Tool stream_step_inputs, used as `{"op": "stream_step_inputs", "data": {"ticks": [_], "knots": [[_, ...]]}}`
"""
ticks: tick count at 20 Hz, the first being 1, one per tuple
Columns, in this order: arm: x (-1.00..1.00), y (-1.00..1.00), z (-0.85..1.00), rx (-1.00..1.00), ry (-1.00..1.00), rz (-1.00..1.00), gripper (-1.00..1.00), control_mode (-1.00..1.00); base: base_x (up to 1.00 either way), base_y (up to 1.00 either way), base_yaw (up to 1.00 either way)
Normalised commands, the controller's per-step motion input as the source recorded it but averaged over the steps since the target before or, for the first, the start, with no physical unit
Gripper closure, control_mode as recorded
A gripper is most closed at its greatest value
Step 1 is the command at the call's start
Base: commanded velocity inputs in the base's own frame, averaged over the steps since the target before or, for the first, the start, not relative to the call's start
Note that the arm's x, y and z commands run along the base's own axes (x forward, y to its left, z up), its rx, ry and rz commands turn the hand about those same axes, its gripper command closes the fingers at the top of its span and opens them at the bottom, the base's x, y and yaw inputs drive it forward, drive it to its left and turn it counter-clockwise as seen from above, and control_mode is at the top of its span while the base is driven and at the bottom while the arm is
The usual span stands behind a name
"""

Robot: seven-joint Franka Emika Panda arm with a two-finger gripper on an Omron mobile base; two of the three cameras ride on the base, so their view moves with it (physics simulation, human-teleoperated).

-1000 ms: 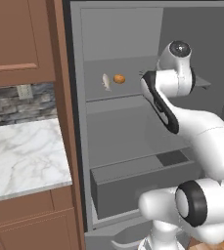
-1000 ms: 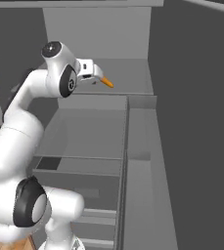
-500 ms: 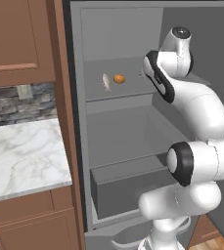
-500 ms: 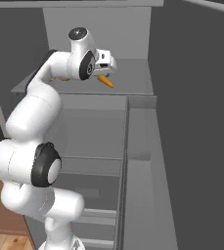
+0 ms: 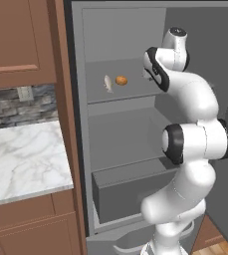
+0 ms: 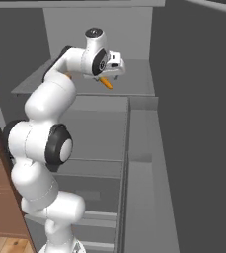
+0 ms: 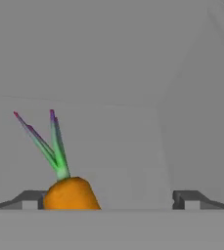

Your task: Open the fridge, remove the tangerine, carrot, and fish, and place them on any counter.

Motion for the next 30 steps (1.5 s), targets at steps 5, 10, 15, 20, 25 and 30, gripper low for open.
{"op": "stream_step_inputs", "data": {"ticks": [5, 10, 15, 20, 25, 30], "knots": [[0.03, 0.00, -0.56, 0.01, 0.04, 0.00, -1.00, -1.00, 0.00, 0.00, 0.00], [-0.20, 0.00, -0.66, 0.07, 0.00, 0.00, 1.00, -1.00, 0.00, 0.00, 0.00], [-0.01, 0.00, -0.14, 0.02, 0.00, 0.00, 1.00, -1.00, 0.00, 0.00, 0.00], [0.00, 0.00, 0.00, 0.00, 0.00, 0.00, 1.00, -1.00, 0.00, 0.00, 0.00], [-0.28, 0.04, -0.06, 0.00, 0.00, 0.00, 1.00, -1.00, 0.00, 0.00, 0.00], [-1.00, 0.46, -0.08, -0.01, -0.02, 0.00, 1.00, -1.00, 0.00, 0.00, 0.00]]}}
